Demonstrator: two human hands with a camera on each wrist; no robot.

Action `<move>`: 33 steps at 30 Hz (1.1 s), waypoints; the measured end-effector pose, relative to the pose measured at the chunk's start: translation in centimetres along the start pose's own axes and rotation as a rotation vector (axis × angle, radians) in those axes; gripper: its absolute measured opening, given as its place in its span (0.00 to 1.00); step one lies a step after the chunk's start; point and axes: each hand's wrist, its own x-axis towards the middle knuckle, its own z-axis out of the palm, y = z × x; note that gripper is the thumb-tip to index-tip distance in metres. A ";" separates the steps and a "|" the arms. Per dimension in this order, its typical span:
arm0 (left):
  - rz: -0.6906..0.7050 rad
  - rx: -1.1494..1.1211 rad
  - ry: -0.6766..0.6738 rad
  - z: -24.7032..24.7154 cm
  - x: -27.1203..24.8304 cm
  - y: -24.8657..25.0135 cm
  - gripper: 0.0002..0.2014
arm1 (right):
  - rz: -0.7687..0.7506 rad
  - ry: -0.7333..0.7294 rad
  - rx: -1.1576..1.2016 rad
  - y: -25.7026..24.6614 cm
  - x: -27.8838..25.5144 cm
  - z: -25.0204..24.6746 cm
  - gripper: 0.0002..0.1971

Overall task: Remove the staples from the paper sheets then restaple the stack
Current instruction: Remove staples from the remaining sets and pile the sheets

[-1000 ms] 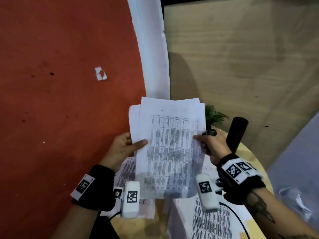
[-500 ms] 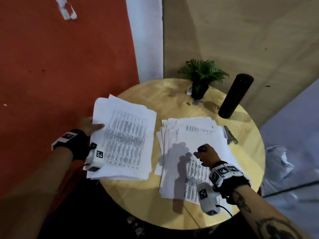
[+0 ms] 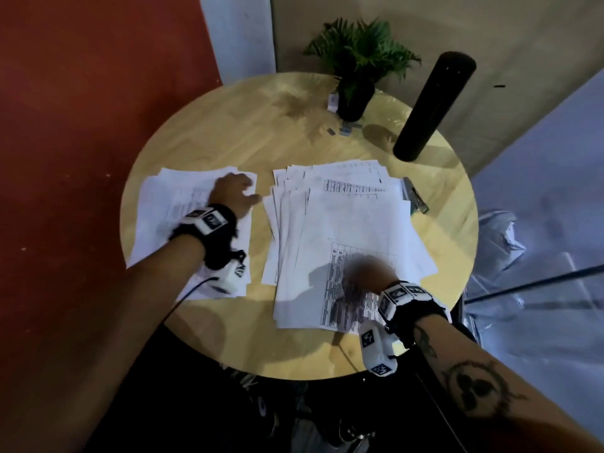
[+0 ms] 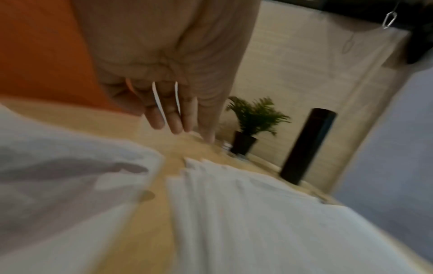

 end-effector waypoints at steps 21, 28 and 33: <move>-0.348 -0.287 -0.476 10.8 -2.7 5.9 0.42 | -0.003 0.031 0.151 0.8 0.6 0.6 0.16; -0.034 -0.740 -0.234 7.4 -5.3 6.7 0.17 | -0.109 0.504 1.053 -0.5 0.0 -7.5 0.12; 0.087 -0.925 -0.174 3.7 -5.7 8.3 0.23 | -0.251 0.198 1.457 -2.7 -0.9 -12.0 0.12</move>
